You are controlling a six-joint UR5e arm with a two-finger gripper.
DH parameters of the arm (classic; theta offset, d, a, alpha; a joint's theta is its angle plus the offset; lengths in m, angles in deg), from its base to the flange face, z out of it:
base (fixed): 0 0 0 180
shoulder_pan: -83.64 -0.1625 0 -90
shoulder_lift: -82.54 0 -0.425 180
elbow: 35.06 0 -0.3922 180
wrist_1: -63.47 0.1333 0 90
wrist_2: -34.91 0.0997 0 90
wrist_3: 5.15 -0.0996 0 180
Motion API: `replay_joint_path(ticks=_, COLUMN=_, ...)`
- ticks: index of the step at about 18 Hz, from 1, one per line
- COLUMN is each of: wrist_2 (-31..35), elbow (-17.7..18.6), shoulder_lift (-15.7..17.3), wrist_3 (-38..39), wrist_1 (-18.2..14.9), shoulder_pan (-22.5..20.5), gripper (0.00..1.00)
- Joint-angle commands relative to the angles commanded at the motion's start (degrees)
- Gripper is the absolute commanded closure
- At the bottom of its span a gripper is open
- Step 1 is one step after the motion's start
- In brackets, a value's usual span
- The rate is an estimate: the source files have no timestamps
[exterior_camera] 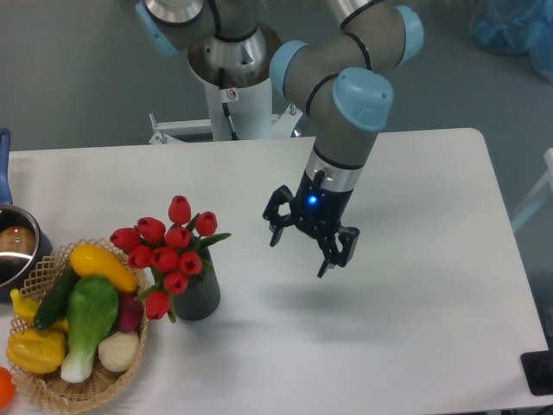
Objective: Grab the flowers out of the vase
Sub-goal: 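Move the open gripper across the table toward the red tulip vase, then lower the gripper onto the tulip stems above the vase rim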
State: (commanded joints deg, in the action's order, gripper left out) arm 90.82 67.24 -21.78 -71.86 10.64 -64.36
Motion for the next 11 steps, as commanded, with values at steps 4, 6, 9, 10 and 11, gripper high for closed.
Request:
replay_joint_path(ticks=4, wrist_2=-7.9, elbow=0.6, shoulder_lift=0.1, wrist_3=-2.5, wrist_1=-0.2, shoulder_pan=-0.5, gripper=0.0)
replay_joint_path(ticks=6, wrist_2=-11.2, elbow=2.0, shoulder_lift=0.6, wrist_3=-4.8, wrist_1=-0.3, shoulder_pan=-0.5, gripper=0.0)
replay_joint_path(ticks=9, wrist_2=-15.6, elbow=4.2, shoulder_lift=1.5, wrist_3=-7.6, wrist_1=-0.4, shoulder_pan=-0.4, gripper=0.0)
replay_joint_path(ticks=10, wrist_2=-16.2, elbow=5.0, shoulder_lift=1.9, wrist_3=-8.5, wrist_1=-0.4, shoulder_pan=-0.4, gripper=0.0)
replay_joint_path(ticks=11, wrist_2=-16.9, elbow=6.2, shoulder_lift=2.5, wrist_3=-9.7, wrist_1=-0.5, shoulder_pan=-0.4, gripper=0.0)
